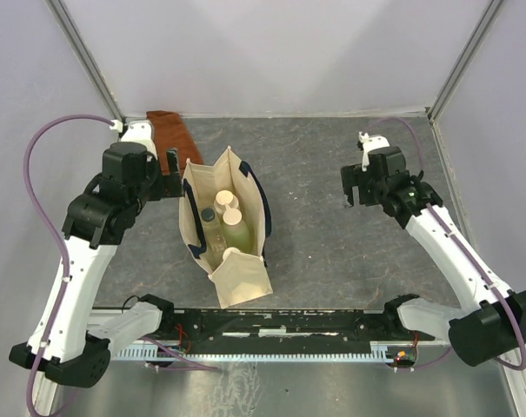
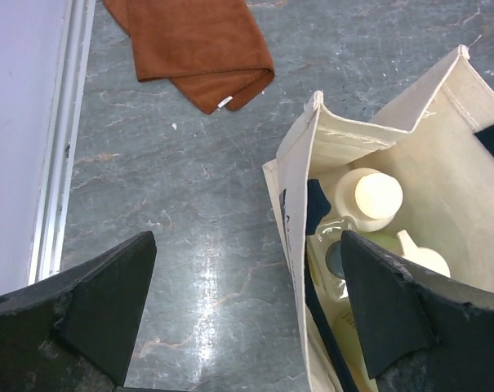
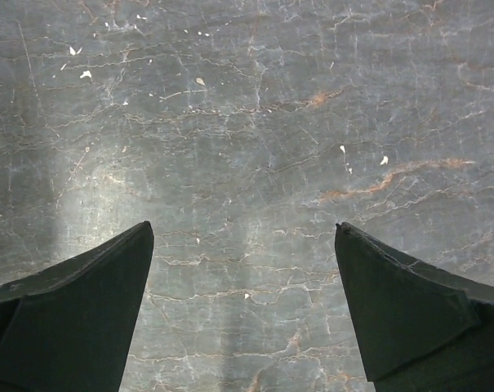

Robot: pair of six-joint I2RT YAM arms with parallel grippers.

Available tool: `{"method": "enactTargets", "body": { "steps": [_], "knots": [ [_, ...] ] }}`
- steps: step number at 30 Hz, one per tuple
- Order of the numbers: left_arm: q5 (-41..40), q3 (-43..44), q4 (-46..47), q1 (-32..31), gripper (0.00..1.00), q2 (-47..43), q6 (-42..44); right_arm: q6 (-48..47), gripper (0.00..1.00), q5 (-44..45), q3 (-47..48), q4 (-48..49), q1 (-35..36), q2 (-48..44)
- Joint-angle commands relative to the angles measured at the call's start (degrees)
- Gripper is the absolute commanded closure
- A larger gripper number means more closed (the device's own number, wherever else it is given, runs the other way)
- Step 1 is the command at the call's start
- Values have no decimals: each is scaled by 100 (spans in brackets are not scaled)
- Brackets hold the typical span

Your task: Place the personal care products into the canvas bag

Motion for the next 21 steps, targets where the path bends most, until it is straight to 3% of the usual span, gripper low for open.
{"method": "enactTargets", "body": {
  "steps": [1,7,21],
  "knots": [
    [-97,79,523,33,0,52,361,-140,0,-901,-191,396,-517,-20],
    [561,-393,1414,66,0,-172,350,-44,0,-1255,-525,491,-990,-140],
    [874,-343,1468,64,0,-133,191,-5,0,-1346,-625,493,-1192,-213]
  ]
}}
